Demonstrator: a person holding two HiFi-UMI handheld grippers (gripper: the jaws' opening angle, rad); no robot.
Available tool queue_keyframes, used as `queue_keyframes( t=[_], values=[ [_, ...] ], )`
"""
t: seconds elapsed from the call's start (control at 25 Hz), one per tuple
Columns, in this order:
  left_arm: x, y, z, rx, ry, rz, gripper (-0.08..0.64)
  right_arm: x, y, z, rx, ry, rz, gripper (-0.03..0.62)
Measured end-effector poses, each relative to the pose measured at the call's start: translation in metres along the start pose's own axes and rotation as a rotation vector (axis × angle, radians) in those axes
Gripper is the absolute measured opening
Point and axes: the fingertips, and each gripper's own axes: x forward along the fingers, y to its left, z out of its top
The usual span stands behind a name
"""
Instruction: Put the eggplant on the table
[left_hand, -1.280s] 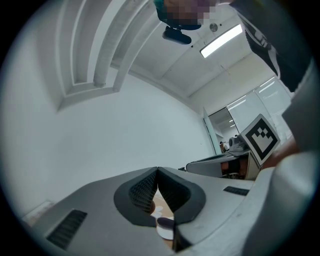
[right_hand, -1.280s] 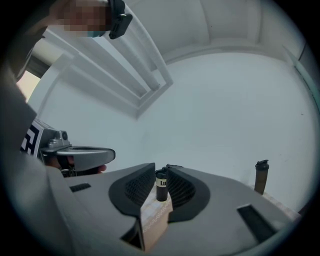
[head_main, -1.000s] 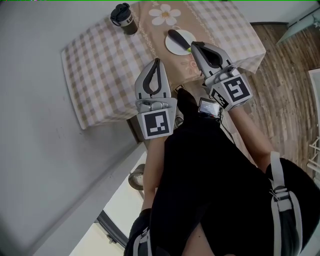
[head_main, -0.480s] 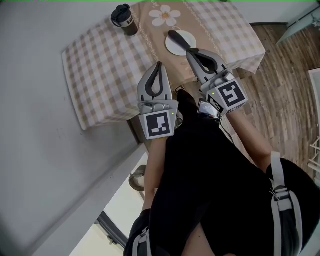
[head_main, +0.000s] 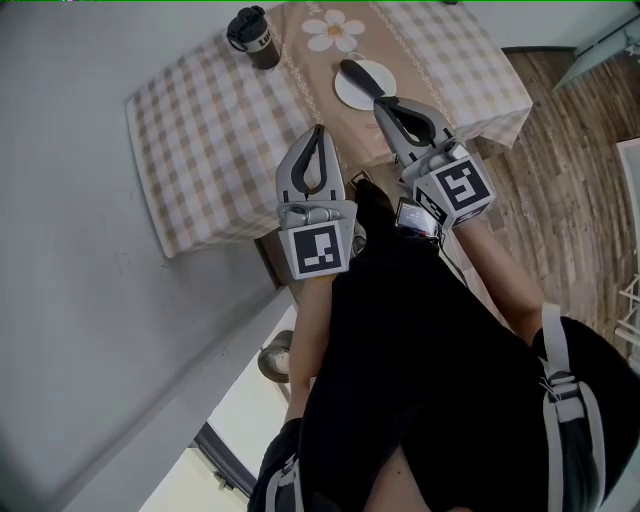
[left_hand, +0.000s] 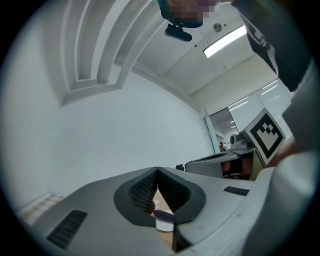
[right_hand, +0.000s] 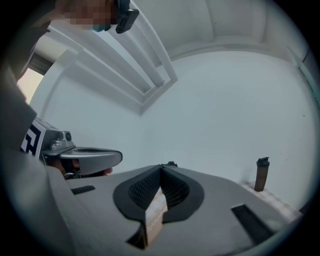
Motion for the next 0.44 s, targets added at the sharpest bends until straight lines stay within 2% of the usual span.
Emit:
queue_keyframes(
  t=[0.44],
  values=[
    [-0.0017, 0.0012, 0.0009, -0.001, -0.007, -0.006, -0.011, -0.0009, 0.0028, -0.0006, -0.010, 0.020, -0.012, 0.002]
  ],
)
